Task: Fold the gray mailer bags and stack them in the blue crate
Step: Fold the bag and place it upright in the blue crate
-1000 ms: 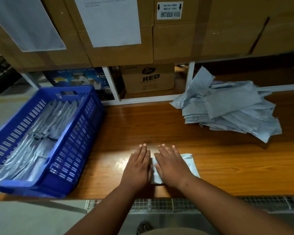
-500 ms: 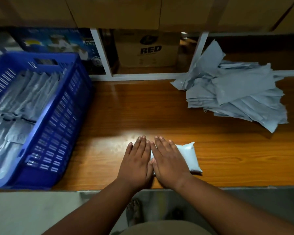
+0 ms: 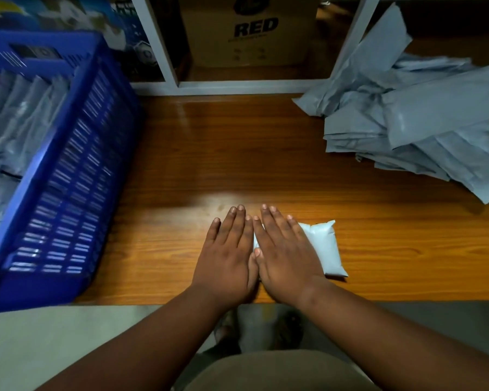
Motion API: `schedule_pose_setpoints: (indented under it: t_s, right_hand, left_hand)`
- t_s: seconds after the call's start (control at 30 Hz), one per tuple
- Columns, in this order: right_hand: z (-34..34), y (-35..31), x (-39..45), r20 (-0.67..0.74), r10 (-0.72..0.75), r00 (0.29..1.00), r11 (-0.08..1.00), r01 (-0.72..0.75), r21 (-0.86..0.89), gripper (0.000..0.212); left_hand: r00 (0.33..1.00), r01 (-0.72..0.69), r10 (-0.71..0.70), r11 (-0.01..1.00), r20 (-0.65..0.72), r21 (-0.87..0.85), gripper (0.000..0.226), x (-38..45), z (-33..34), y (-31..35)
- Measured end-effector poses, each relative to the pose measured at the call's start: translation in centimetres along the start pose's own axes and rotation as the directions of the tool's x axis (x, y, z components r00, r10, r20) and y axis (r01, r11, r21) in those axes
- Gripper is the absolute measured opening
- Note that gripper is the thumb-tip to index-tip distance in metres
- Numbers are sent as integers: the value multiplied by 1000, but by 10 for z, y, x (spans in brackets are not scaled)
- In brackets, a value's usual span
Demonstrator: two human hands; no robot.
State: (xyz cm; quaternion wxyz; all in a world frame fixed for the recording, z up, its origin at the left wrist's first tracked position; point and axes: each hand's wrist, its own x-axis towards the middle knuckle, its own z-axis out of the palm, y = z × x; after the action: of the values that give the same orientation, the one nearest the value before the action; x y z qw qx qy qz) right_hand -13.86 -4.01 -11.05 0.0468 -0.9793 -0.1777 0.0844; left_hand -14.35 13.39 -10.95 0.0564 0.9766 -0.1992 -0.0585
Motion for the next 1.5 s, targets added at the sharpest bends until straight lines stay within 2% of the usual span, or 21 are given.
schedule_pose_setpoints:
  t_s: [0.23,0.4,0.63,0.83,0.93,1.2,1.5]
  right_hand:
    - [-2,-1,1,11,-6,1000,1000,6,24,69]
    - [-8,5,0,10,-36,999,997,35,70,71]
    - [-34,25,-19,-131,-46,990,995,57,80,67]
    - [-10,40,-26,-108,-69,992,998,68,-12,65]
    - [-2,41,-25,-131,-57,990,998,58,3,64]
    - [2,42,-21,-112,-37,993,999,40,29,68]
    - [5,43,-19,-115,-48,992,998,53,41,68]
  left_hand:
    - [1000,5,-5,1000,-13,-12,72,1,2,0]
    - [999,28,-28,1000,30,-2,72,3,-7,0]
    - [996,-35,30,998,-82,-60,67,12,-23,31]
    - [1000,-20,20,998,-4,55,69,18,-4,48]
    - [1000,0,0,997,-3,82,71,18,-3,51]
    - [999,-8,4,994,40,106,75,23,-3,50]
    - [1000,-29,28,996,11,87,75,25,3,46]
